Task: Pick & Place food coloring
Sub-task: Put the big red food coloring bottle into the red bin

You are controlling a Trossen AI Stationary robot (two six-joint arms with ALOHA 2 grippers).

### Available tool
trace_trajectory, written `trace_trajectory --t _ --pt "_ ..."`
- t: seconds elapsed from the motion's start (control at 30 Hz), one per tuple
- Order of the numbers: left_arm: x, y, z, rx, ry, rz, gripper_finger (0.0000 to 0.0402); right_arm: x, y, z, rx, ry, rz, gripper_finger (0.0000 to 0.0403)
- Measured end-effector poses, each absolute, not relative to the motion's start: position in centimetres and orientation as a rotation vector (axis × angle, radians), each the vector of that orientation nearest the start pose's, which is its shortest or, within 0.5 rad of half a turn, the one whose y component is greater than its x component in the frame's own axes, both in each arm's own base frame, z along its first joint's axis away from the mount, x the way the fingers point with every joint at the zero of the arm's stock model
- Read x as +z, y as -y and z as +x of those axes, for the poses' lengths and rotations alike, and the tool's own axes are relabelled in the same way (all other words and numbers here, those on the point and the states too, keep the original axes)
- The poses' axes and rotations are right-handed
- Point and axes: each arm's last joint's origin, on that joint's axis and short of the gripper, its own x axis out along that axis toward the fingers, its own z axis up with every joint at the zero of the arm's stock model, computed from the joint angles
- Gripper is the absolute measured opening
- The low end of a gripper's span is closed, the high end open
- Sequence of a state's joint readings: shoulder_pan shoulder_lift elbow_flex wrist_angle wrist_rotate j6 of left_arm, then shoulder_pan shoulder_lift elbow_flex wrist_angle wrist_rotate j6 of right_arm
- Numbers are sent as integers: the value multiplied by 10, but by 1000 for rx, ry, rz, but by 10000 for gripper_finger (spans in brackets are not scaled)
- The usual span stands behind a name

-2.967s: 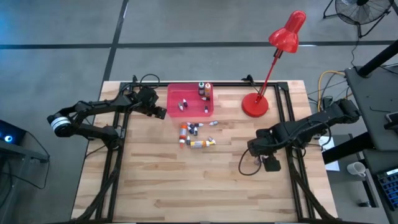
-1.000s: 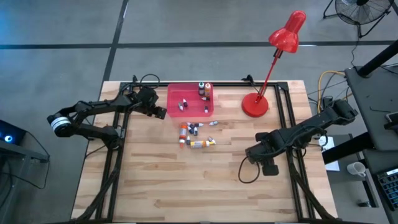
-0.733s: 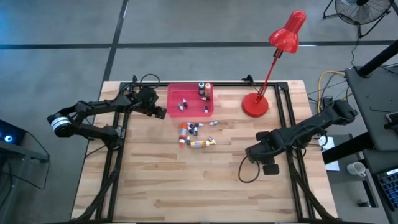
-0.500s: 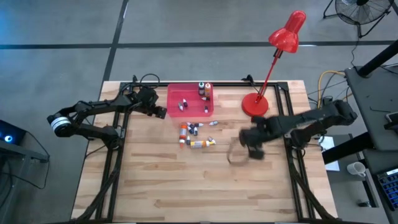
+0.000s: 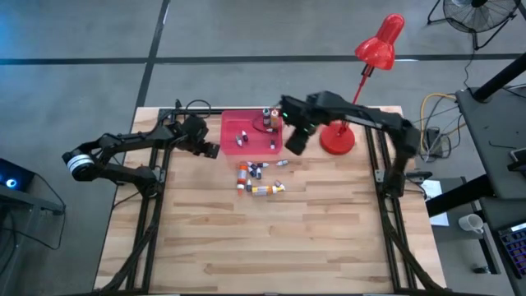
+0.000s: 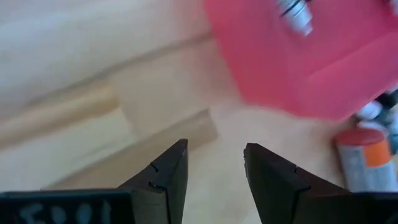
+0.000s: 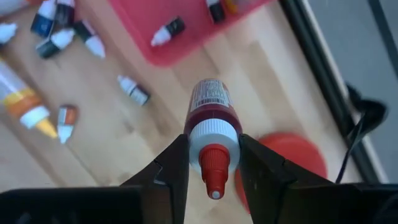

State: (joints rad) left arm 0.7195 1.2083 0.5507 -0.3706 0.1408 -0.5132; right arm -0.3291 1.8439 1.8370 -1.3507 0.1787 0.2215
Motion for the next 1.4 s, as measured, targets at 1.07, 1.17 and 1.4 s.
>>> trace_trajectory --t 1.07,1.17,1.4 --pt "146 -109 133 856 -786 -986 131 237 163 440 -327 -1320 322 106" --pt "146 -109 133 855 -779 -986 131 232 163 439 -348 -1354 353 106" --pt "146 -110 134 855 -769 -988 131 235 162 433 -395 -1397 411 106"
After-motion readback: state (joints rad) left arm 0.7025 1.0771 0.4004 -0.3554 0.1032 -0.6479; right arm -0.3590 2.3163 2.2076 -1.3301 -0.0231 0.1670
